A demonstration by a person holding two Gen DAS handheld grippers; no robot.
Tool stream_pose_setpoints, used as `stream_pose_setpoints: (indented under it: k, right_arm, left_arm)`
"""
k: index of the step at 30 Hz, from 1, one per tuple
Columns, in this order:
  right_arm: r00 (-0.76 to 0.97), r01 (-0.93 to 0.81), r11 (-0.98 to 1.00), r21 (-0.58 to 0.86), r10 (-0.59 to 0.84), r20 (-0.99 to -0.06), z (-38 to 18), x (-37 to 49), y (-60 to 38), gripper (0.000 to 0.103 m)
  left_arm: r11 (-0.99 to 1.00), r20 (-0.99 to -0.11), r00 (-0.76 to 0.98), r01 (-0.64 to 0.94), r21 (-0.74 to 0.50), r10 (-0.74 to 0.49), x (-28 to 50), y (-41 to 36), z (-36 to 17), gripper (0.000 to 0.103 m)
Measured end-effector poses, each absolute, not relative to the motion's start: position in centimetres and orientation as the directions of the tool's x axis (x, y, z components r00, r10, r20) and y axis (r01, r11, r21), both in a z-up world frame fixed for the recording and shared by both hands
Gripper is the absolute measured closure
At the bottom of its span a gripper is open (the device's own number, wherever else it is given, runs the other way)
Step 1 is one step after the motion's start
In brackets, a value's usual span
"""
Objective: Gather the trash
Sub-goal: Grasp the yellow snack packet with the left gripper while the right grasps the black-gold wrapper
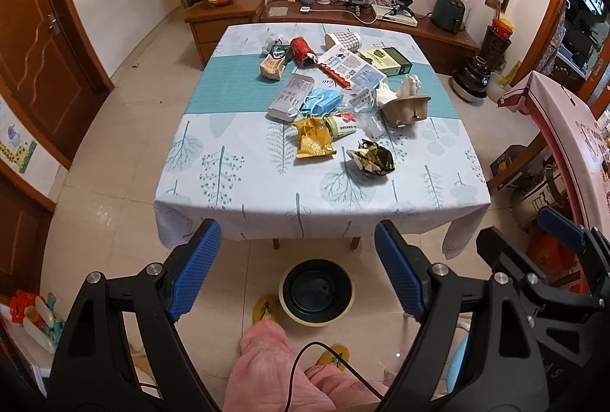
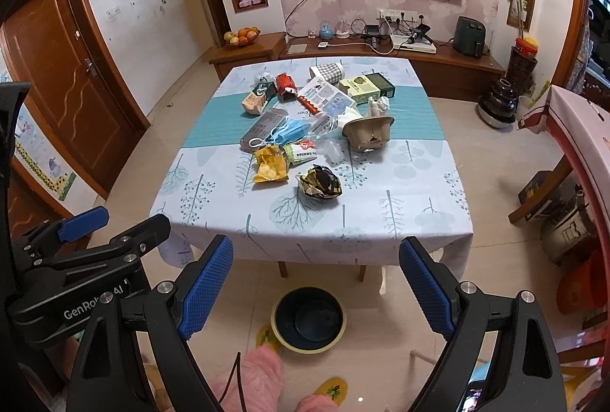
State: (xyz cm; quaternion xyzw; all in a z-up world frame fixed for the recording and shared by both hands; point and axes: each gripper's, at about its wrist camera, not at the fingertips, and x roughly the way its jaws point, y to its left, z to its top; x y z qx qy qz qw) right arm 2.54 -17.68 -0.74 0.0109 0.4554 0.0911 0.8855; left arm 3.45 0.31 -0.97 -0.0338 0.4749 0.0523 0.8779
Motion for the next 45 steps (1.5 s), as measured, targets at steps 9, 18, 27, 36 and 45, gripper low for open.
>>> stream_pose_setpoints:
  k: [9,18,27,36,45]
  right_arm:
    - [0.537,-0.03,0.996,0.089,0.091,-0.838,-2.3,10.6,-14.5,0.013]
    - [0.462,0.14,0.987,0.08,0.007,-0.887,-9.0,19.7,-13.0,0.013]
    - [0.356,0.294,0.94,0.171,0.059,-0.933,-18.1,25.0,-14.5,0.022]
    - [0.282,0.402,0.894,0.199,0.086,-0.956,-24.3,27.6,-15.2,0.028]
    - [0.275,0.455,0.858,0.237,0.118,-0.954,-26.4,27.4,-15.1,0.04]
  left_arm:
    - [0.997,-0.867,0.492,0.006,-0.081,-0.074,13.9,4.6,-2.9,0.022]
    - [0.986,-0.915,0.368,0.067,-0.153,-0.167,25.4,9.2,-10.4,0.022]
    - [0.97,-0.942,0.232,0.077,-0.231,-0.243,31.3,8.7,-19.1,0.022]
    - [0.954,-0.944,0.151,0.102,-0.281,-0.294,34.4,7.2,-24.0,0.022]
    - [0.941,-0.936,0.13,0.129,-0.312,-0.328,35.7,4.7,-25.6,0.041]
